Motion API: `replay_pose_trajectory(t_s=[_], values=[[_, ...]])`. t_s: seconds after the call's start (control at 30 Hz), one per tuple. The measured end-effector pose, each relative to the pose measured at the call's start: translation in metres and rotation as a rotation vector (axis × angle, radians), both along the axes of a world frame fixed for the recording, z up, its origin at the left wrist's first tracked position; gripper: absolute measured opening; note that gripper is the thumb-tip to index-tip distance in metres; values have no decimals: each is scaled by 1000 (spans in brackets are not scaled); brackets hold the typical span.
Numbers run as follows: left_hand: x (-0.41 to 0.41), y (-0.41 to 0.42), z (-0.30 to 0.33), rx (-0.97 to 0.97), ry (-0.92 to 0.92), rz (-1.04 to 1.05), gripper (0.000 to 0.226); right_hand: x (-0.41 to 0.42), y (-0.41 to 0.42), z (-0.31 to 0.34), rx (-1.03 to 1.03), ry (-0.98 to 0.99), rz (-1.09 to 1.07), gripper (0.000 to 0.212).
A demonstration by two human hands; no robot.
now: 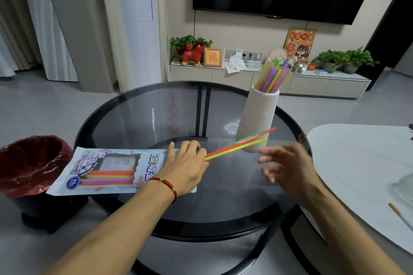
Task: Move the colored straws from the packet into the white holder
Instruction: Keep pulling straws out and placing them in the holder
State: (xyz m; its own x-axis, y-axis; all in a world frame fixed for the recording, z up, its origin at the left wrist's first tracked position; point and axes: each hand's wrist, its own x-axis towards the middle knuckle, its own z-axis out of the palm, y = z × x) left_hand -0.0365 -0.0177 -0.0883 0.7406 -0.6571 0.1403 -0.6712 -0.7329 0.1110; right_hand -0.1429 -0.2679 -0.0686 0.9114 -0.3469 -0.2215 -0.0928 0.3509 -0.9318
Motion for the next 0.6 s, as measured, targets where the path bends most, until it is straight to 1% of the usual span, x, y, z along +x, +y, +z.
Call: replay_pose_trajectory(t_s=[0.07, 0.1, 0.17, 0.2, 0.27, 0.33, 0.37, 0.47, 0.53, 0.6], values=[[-5, -4, 1, -17, -5, -28, 28, 6, 31, -11, -110, -2, 176, 28], [-9, -7, 1, -22, -9, -57, 26, 10, 48, -17, -141, -40, 206, 26], [-16, -13, 0, -30, -21, -105, 25, 22, 76, -22, -192, -139, 137, 27], [-18, -15, 0, -32, -28, -109, 26, 26, 85, -21, -252, -172, 76, 26], [-18, -13, -1, -33, -17, -87, 27, 31, 89, -13, -385, -183, -48, 28], [-15, -6, -5, -2, 35, -55, 32, 28, 76, 2, -511, -175, -133, 29], [-13, -3, -8, 27, 63, -42, 37, 24, 66, 12, -597, -178, -157, 29], [-8, 2, -16, 95, 109, -30, 48, 17, 38, 45, -938, -202, -178, 28], [-6, 2, -19, 110, 107, -42, 52, 21, 28, 64, -1174, -182, -128, 26], [-6, 2, -20, 109, 106, -52, 53, 28, 27, 72, -1337, -127, -62, 24]])
